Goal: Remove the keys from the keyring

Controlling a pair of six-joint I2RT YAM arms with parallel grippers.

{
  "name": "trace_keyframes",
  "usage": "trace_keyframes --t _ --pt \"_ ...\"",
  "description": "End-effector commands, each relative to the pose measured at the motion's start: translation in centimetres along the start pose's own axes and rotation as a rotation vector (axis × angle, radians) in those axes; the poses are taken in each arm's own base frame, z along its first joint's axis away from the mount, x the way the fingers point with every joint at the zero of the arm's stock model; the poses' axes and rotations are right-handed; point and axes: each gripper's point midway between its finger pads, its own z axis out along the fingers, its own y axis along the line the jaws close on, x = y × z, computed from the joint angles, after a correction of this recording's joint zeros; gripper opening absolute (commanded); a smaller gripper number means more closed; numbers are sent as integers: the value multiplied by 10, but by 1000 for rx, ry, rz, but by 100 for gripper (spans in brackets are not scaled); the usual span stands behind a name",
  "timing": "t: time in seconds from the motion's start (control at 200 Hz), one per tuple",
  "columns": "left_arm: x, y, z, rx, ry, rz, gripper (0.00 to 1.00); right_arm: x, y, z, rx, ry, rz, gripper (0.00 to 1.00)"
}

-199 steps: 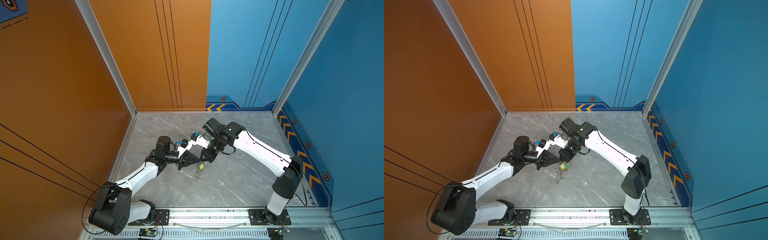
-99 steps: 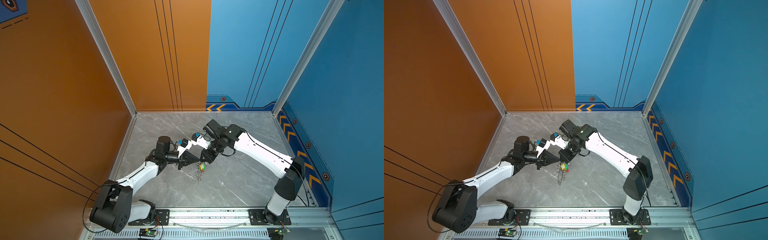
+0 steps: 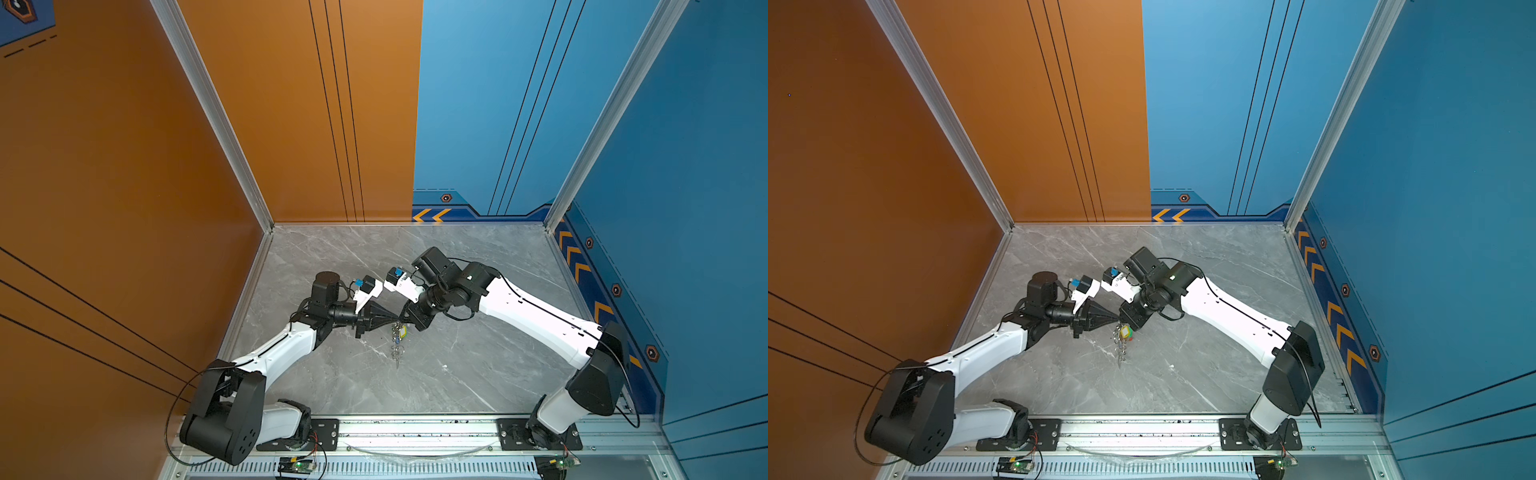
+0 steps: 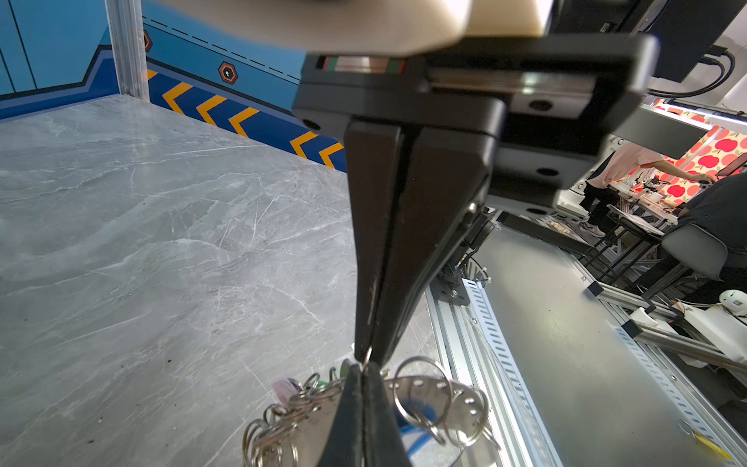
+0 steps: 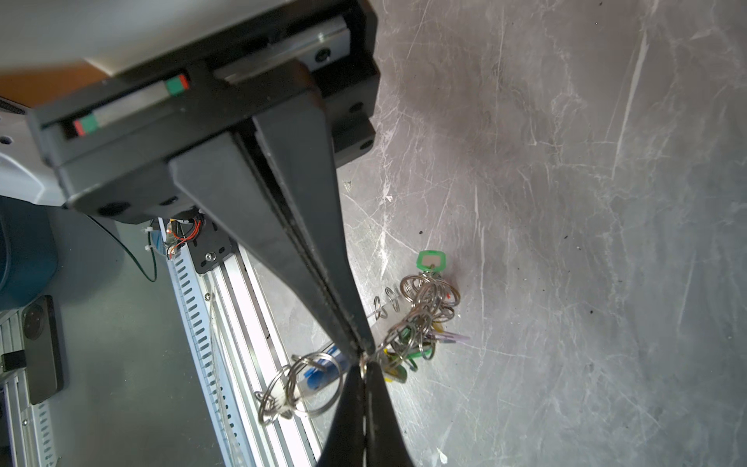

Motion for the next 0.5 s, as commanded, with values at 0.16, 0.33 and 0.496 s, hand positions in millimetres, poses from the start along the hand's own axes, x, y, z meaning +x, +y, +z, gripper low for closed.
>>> trace_keyframes --t 0.16,0.33,0.496 --pt "-2 -16 9 113 12 -41 15 -57 1 -11 5 -242 -168 0" --pt "-3 -19 8 129 7 -38 23 -58 4 -12 -27 -258 -189 0" --pt "-8 -16 6 104 0 -17 8 -56 3 -12 -32 -254 -182 0"
